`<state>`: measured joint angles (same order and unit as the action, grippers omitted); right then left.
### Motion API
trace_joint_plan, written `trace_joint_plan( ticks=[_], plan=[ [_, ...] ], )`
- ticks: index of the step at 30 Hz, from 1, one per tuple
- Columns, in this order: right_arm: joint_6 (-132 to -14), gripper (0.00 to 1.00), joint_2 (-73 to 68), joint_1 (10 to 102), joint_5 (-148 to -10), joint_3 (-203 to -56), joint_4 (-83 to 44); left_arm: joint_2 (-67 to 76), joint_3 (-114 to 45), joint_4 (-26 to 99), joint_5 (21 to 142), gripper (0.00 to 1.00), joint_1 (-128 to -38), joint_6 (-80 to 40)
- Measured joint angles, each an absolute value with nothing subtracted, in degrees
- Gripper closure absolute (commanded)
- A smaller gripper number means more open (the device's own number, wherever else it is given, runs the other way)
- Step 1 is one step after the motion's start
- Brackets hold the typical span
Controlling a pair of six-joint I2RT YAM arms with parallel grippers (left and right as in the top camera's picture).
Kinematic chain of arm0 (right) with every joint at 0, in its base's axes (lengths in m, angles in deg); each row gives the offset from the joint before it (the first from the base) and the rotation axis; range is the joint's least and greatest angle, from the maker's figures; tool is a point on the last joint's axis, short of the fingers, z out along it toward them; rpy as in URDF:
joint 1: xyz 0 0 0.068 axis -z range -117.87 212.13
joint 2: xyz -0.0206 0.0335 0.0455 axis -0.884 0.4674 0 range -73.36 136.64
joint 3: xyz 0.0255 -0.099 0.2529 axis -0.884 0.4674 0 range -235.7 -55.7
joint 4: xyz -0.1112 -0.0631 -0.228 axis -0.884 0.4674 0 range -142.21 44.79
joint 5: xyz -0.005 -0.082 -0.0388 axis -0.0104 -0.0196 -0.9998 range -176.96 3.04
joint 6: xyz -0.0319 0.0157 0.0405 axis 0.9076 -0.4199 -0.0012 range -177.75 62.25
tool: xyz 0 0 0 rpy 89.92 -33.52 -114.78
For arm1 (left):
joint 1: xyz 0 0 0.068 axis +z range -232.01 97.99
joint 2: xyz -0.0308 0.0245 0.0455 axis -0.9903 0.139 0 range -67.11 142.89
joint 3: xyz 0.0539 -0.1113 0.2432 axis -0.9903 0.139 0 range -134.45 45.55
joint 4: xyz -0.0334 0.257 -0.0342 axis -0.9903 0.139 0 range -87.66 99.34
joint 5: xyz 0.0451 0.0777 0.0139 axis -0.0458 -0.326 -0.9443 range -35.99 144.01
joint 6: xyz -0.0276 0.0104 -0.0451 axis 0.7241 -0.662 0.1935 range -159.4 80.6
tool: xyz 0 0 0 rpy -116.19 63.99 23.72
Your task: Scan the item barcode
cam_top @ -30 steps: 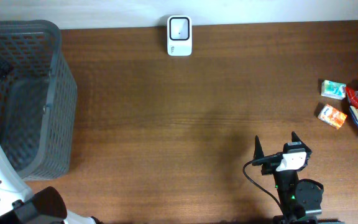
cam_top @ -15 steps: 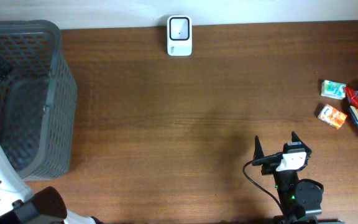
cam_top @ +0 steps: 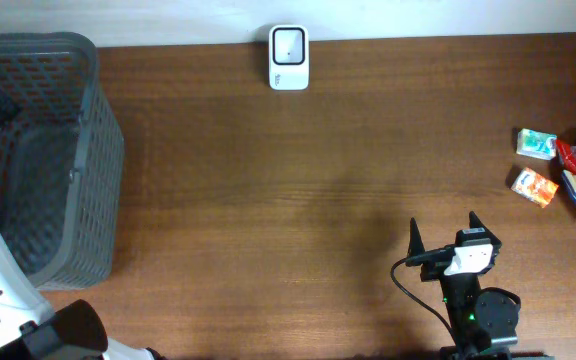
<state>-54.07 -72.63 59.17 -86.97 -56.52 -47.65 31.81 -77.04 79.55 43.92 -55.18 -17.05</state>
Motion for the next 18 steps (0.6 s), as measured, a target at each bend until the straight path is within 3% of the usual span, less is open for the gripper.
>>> trace_joint_plan(
  ticks=[11, 18],
  plan=[
    [-54.1, 0.02, -72.6, 59.2, -87.0, -56.5, -47.7, 31.1, -77.0, 79.6, 43.9, 0.01, -55.2, -17.0],
    [-54.0, 0.01, -72.6, 59.2, -87.0, -56.5, -47.7, 21.3, -77.0, 79.5, 45.8, 0.01, -57.7, -17.9]
  ],
)
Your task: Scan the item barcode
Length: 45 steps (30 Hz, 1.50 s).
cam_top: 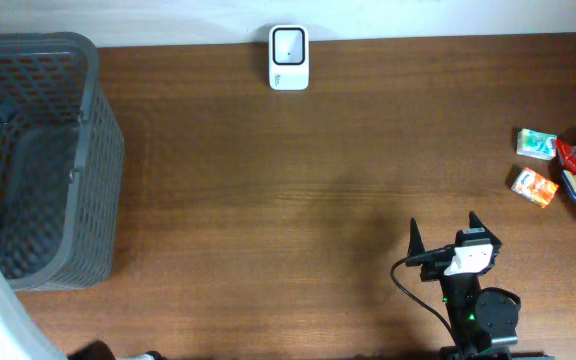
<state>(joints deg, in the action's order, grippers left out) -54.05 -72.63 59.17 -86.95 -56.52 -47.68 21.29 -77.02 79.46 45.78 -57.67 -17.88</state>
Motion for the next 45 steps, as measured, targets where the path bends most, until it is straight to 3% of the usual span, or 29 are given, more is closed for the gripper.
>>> trace_joint_plan(
  ticks=[7, 10, 19, 25, 33, 45],
  plan=[
    [-54.0, 0.02, -72.6, 59.2, -87.0, -56.5, -47.7, 12.0, -73.7, 73.1, 47.5, 0.01, -75.8, -25.2],
    [-54.1, 0.02, -72.6, 59.2, -87.0, -56.5, -47.7, 6.5, -65.8, 68.6, 47.7, 0.01, -79.0, -26.6],
    [-54.1, 0.02, -72.7, 59.2, -87.0, -56.5, -47.7, -19.5, -14.5, 32.8, 58.1, 0.01, -85.9, -41.5],
    [-54.0, 0.02, -72.7, 59.2, -87.0, -56.5, -47.6, -37.7, 10.7, 17.0, 60.2, 0.01, -87.4, -44.3],
    [-54.1, 0.02, -72.7, 59.2, -87.0, -56.5, -47.6, -41.5, 23.1, 6.5, 60.8, 0.01, -87.4, -44.6],
    [-54.0, 0.02, -72.7, 59.2, -87.0, -56.5, -47.6, -56.2, 31.1, 4.8, 63.0, 0.01, -91.5, -49.6]
  ],
)
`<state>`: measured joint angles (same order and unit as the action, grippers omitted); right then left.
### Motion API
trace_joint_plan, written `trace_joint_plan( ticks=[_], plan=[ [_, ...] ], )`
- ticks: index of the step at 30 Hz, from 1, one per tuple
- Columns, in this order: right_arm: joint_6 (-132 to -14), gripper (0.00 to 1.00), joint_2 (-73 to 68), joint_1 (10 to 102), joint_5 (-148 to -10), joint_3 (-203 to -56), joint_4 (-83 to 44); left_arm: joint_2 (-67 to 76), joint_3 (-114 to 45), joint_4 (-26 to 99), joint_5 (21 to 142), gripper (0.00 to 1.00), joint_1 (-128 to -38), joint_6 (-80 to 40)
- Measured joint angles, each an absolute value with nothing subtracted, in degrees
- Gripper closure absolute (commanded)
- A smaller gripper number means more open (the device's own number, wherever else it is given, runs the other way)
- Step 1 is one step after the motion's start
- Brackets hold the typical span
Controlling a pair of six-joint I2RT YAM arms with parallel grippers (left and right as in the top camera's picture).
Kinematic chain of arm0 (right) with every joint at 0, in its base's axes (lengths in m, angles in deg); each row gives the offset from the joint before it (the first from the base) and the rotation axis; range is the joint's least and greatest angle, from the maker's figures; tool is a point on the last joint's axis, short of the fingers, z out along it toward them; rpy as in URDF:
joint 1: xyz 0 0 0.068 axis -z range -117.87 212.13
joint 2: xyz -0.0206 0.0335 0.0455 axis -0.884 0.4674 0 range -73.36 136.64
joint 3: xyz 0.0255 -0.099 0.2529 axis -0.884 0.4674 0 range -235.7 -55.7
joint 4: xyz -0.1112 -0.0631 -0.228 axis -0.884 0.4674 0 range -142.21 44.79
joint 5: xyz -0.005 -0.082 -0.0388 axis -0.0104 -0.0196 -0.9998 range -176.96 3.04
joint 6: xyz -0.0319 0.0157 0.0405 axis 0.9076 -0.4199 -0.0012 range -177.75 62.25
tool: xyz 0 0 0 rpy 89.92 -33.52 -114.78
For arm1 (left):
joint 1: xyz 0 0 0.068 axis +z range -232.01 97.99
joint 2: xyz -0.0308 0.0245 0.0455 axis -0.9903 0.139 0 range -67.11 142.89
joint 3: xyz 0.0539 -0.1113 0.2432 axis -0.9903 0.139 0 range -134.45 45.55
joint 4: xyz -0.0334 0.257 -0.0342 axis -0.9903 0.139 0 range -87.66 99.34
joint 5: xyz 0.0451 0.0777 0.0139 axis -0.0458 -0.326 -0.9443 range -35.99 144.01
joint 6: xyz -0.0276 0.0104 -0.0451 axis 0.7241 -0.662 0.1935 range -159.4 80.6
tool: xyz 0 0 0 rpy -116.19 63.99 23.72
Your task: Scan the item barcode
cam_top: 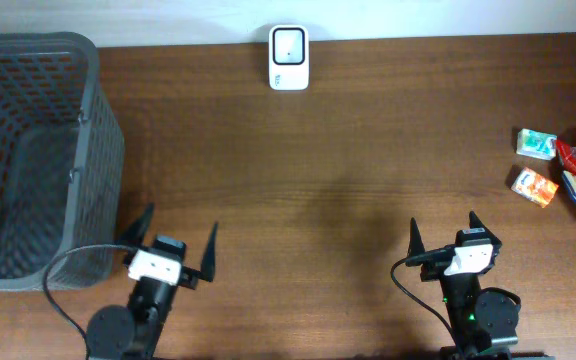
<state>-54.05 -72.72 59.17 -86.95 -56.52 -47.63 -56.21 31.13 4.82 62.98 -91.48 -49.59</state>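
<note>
A white barcode scanner [288, 57] stands at the table's far edge, centre. The items lie in a small pile at the far right: a green-and-white pack [536, 143], an orange pack [534, 186], a red wrapper and more at the frame edge. My left gripper [173, 237] is open near the front left, beside the basket, holding nothing. My right gripper [445, 232] is open near the front right, also empty, well short of the items.
A large grey mesh basket [86, 180] fills the left side of the brown wooden table [298, 200]; its inside looks dark and bare. The left arm's cable [58, 290] loops by the basket's front corner.
The left arm has come into view at the front left with its gripper open. The white shape at the left edge and the dark things over the basket are gone. The right arm is unchanged.
At first a white shape and dark objects covered the left edge and basket, with the left arm's dark base low at the corner. Then less of them showed. Now the left arm sits in its place, open. The right gripper, scanner and items stayed put throughout.
</note>
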Motion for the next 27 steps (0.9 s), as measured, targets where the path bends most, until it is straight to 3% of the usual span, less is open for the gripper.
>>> trace_joint_plan(
  ticks=[11, 18, 27],
  plan=[
    [-54.1, 0.02, -72.7, 59.2, -87.0, -56.5, -47.6, -59.5, 40.4, 4.8, 64.3, 0.01, -94.5, -54.8],
    [-54.0, 0.02, -72.7, 59.2, -87.0, -56.5, -47.6, -64.6, 44.5, 7.1, 57.5, 0.01, -94.2, -54.9],
    [-54.0, 0.01, -72.7, 59.2, -87.0, -56.5, -47.6, -66.2, 44.6, 7.0, 52.2, 0.01, -82.5, -44.2]
  ],
)
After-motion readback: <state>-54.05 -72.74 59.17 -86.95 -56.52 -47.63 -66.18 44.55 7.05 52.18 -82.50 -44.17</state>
